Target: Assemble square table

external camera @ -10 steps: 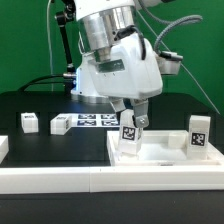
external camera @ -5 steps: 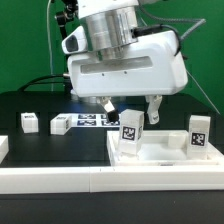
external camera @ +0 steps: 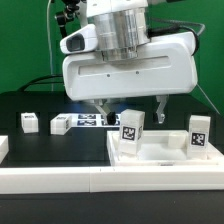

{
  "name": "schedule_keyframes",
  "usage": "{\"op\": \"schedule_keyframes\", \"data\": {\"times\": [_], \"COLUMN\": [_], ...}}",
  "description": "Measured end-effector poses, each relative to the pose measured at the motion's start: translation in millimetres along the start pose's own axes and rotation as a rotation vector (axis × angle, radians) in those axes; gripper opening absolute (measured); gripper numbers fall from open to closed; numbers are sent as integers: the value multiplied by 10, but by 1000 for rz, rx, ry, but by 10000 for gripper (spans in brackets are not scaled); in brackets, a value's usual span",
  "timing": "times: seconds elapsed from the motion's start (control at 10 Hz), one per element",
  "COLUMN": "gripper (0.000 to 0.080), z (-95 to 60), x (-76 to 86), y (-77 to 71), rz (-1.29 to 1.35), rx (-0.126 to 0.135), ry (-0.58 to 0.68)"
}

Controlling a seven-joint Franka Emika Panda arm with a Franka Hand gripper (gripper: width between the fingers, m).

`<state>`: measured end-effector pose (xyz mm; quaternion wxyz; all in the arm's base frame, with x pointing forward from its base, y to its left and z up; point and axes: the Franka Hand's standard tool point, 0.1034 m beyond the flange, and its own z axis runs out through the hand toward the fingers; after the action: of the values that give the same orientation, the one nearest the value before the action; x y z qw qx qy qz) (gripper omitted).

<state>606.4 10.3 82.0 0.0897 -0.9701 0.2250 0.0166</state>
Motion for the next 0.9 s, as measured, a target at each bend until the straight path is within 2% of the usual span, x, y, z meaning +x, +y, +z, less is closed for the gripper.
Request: {"op": "schedule_keyframes", "data": {"times": [0.3,0.4,0.5,0.6,0.9], "gripper": [619,440,440,293,293], "z": [-3,-3,-2,-4,-2], "x": [10,10,12,18,15], "y": [17,18,24,34,31], "rz": [3,3,3,16,44], "rx": [0,0,-1,-1,0], "ry": [1,1,1,2,2]}}
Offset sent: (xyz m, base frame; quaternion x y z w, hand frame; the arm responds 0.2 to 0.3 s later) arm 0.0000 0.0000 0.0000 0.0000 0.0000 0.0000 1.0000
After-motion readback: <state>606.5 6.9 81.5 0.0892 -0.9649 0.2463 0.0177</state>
